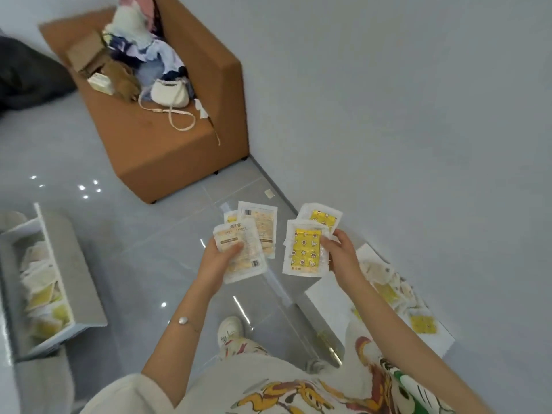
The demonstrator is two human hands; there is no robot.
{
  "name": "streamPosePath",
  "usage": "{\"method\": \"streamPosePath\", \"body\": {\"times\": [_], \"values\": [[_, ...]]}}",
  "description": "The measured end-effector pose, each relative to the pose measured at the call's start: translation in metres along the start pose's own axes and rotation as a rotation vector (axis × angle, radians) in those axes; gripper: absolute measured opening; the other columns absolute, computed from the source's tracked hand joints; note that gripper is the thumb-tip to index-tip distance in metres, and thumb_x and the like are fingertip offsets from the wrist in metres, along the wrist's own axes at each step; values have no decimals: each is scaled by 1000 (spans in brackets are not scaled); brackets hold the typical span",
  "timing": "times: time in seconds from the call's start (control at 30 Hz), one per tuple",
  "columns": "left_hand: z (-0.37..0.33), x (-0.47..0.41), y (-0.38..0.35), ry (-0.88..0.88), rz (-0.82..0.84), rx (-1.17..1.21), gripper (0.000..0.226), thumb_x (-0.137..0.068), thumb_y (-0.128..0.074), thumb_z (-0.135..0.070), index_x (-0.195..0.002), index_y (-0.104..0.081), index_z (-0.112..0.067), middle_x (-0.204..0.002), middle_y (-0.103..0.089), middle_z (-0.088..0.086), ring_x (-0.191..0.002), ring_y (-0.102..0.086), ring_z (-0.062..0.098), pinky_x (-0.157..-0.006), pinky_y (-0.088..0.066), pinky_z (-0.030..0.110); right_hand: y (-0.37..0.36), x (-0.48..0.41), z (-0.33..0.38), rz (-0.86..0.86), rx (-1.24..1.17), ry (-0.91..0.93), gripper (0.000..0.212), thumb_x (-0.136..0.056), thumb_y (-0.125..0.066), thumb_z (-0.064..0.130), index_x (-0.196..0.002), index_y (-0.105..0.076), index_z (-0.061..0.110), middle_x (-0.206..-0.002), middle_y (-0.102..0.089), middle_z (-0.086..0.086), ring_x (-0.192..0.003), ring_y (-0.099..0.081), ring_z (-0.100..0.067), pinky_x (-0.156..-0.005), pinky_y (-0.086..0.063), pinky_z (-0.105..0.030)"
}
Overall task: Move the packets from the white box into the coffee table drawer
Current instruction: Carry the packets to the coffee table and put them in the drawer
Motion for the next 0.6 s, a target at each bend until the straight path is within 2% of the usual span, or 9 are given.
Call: {"method": "streamPosePath", "body": {"times": [0.07, 0.13, 0.2, 0.27, 0.33, 0.47, 0.6], "values": [[-16, -3, 44, -22, -36, 44, 26, -87, -64, -3, -112, -61, -12, -104, -73, 3, -90, -71, 19, -73, -58, 32, -53, -3, 13, 75, 21, 6, 25, -96, -54, 12, -119, -54, 21, -106, -70, -2, -83, -72, -17, -57, -56, -27], [-29, -6, 90, -39, -95, 79, 25, -87, -64, -3, -109, -63, -14, -102, -73, 2, -90, -72, 18, -72, -58, 31, -107, -7, 21, 158, 66, 11, 24, -96, -54, 13, -118, -55, 23, -102, -71, 1, -79, -73, -13, -55, -55, -25], [-37, -9, 141, -40, -168, 120, 24, -87, -65, -4, -106, -63, -17, -100, -73, 1, -90, -72, 19, -73, -58, 34, -164, -11, 25, 230, 112, 3, 23, -96, -54, 12, -117, -55, 22, -103, -71, -1, -82, -72, -17, -63, -58, -33], [-44, -12, 189, -38, -224, 147, 23, -87, -65, -4, -104, -64, -19, -100, -73, 0, -91, -71, 20, -76, -57, 36, -218, -18, 27, 284, 120, -12, 27, -96, -54, 12, -122, -55, 19, -106, -71, -5, -92, -71, -25, -79, -58, -45], [-48, -16, 232, -41, -277, 172, 24, -87, -65, -5, -106, -63, -19, -103, -72, 1, -93, -71, 21, -78, -57, 38, -265, -25, 29, 311, 118, -31, 29, -95, -55, 12, -124, -54, 18, -108, -70, -5, -97, -69, -28, -85, -55, -49], [-50, -20, 295, -44, -412, 283, 27, -87, -65, -4, -109, -60, -19, -103, -71, 0, -92, -70, 18, -74, -57, 34, -341, -39, 37, 371, 150, -45, 26, -96, -54, 13, -121, -53, 20, -106, -70, -3, -92, -69, -25, -73, -57, -39], [-45, -32, 340, -30, -536, 394, 27, -86, -66, -5, -106, -61, -21, -104, -71, 2, -95, -69, 22, -70, -57, 34, -407, -64, 46, 437, 212, -42, 20, -96, -54, 11, -113, -56, 22, -100, -70, -2, -82, -70, -21, -66, -57, -36]]}}
Point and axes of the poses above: each hand's wrist, its own x-axis away from the middle knuckle, its own y-axis out of the back of the hand, z = x × y, the point moved 4 cm from there along -x, towards the middle knuckle
